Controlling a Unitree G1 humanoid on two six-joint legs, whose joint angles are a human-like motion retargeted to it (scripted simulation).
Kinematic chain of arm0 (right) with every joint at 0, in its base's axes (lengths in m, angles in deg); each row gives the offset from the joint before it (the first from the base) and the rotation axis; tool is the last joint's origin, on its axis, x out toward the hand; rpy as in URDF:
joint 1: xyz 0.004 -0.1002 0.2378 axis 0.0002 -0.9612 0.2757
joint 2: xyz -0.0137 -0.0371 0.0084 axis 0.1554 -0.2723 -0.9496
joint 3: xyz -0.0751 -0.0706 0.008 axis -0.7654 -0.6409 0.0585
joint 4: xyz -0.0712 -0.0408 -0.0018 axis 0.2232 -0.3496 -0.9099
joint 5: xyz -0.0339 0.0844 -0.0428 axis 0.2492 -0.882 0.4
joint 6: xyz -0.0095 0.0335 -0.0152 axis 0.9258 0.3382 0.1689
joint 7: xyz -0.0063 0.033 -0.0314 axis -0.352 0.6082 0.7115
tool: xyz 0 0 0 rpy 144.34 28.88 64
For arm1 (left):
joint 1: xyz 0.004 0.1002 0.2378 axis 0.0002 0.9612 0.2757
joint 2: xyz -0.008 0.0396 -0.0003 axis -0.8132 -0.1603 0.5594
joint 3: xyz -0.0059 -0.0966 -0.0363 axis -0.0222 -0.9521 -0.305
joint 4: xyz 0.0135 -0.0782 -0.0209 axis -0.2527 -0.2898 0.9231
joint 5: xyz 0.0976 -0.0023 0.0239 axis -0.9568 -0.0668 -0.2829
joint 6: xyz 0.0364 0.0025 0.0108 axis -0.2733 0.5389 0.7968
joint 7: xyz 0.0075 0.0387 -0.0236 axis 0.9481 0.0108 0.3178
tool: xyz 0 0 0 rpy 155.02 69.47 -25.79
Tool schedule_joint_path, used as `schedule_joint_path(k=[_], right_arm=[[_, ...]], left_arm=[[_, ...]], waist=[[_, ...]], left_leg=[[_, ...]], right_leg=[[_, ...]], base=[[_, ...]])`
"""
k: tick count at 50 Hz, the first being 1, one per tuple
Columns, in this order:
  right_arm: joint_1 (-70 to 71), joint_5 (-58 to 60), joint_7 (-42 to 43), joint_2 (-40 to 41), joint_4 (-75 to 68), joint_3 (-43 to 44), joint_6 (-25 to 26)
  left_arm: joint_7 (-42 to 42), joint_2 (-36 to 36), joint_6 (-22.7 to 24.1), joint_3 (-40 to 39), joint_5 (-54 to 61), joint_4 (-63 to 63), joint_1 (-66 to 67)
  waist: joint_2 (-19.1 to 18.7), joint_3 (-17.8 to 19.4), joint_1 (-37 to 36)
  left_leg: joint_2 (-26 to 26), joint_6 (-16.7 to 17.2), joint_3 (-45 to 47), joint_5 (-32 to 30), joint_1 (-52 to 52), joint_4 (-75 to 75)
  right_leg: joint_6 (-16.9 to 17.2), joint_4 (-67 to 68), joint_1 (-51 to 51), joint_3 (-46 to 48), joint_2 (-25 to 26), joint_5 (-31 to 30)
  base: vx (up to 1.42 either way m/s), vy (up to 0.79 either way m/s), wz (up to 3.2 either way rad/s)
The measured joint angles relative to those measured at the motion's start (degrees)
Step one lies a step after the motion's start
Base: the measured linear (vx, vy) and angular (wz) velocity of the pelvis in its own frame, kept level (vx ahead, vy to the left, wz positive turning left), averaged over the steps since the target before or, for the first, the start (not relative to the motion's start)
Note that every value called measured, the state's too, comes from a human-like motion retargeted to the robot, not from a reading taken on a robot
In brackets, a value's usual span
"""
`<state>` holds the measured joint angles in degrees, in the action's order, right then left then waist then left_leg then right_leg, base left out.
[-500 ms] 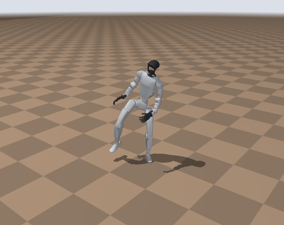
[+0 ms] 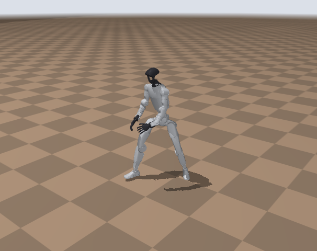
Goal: Kungfu
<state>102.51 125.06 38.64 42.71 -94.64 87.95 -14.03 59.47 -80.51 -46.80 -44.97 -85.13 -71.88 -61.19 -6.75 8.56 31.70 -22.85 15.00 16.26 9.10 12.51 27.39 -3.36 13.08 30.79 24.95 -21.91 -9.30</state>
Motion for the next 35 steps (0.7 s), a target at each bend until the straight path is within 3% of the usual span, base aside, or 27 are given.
schedule_joint_path(k=[2,5,10,20,24,27,30,32,35], right_arm=[[4.7,-0.5,-0.3,-1.6,-1.6,1.6,0.0],[11.1,-2.7,-2.4,-3.6,-3.8,2.2,-0.7],[17.7,-4.8,-7.6,-5.5,-3.0,0.8,-2.4],[23.0,-10.9,-16.3,-8.3,6.7,-5.4,-3.9],[19.3,-24.2,-28.0,-9.1,17.0,-10.7,-0.5],[13.9,-39.5,-40.9,-10.8,30.7,-16.6,6.9],[7.0,-50.2,-48.0,-12.2,47.8,-21.7,13.1],[2.5,-52.9,-48.0,-12.3,58.4,-24.8,13.0],[-3.0,-52.0,-44.3,-10.9,69.8,-28.8,9.2]], left_arm=[[-1.1,2.1,-0.1,-0.1,-2.5,-2.5,-4.9],[-2.3,3.6,0.0,-0.6,-5.0,-7.2,-12.3],[-4.0,4.2,-4.1,2.1,-6.9,-11.9,-19.9],[-3.9,4.2,-8.2,2.7,-11.2,-8.9,-25.1],[2.3,-0.8,-12.5,4.5,-11.7,7.9,-16.2],[12.1,-7.4,-17.0,6.6,-5.7,26.6,-6.0],[22.8,-14.5,-23.0,8.3,4.1,49.6,6.4],[26.2,-19.1,-25.3,7.9,9.2,63.5,13.9],[23.9,-23.8,-27.1,7.6,13.0,78.2,22.0]], waist=[[-0.5,0.7,-1.6],[-1.9,2.6,0.3],[-7.1,4.5,3.9],[-15.5,8.9,5.0],[-17.4,9.7,3.5],[-18.2,9.1,2.3],[-19.1,8.1,0.7],[-19.8,7.3,-0.8],[-20.3,5.9,-3.1]], left_leg=[[3.0,0.0,-0.6,-2.8,1.4,0.1],[7.6,0.0,-5.1,-4.4,3.0,-0.9],[10.5,0.0,-9.7,-4.9,3.9,-5.6],[8.6,0.0,-5.0,-3.4,4.3,-12.0],[7.7,0.0,-4.7,-3.1,4.3,-11.8],[7.7,0.0,-4.2,-3.1,3.7,-12.2],[7.8,0.0,-4.0,-2.8,3.2,-12.8],[8.1,0.0,-4.1,-2.4,3.0,-13.0],[8.9,0.0,-4.8,-1.8,2.7,-13.2]], right_leg=[[2.2,7.7,8.9,-8.3,-2.3,1.6],[3.6,14.7,15.7,-9.4,-6.6,5.2],[5.1,21.9,24.2,-13.1,-8.3,9.8],[4.0,25.3,31.3,-12.2,-7.2,11.4],[3.7,24.0,30.3,-11.1,-6.2,10.5],[3.7,23.5,29.6,-11.0,-6.1,10.2],[4.0,23.1,28.8,-10.7,-6.5,9.8],[4.4,22.8,28.3,-10.5,-7.1,9.6],[5.0,22.3,27.3,-10.1,-8.6,9.1]], base=[[-0.38,-0.3,-0.44],[-0.26,-0.07,0.03],[0.0,-0.11,0.07],[0.02,0.0,-0.06],[0.07,0.05,-0.11],[0.11,0.03,-0.05],[0.12,0.04,0.06],[0.13,0.07,0.17],[0.12,0.11,0.22]])
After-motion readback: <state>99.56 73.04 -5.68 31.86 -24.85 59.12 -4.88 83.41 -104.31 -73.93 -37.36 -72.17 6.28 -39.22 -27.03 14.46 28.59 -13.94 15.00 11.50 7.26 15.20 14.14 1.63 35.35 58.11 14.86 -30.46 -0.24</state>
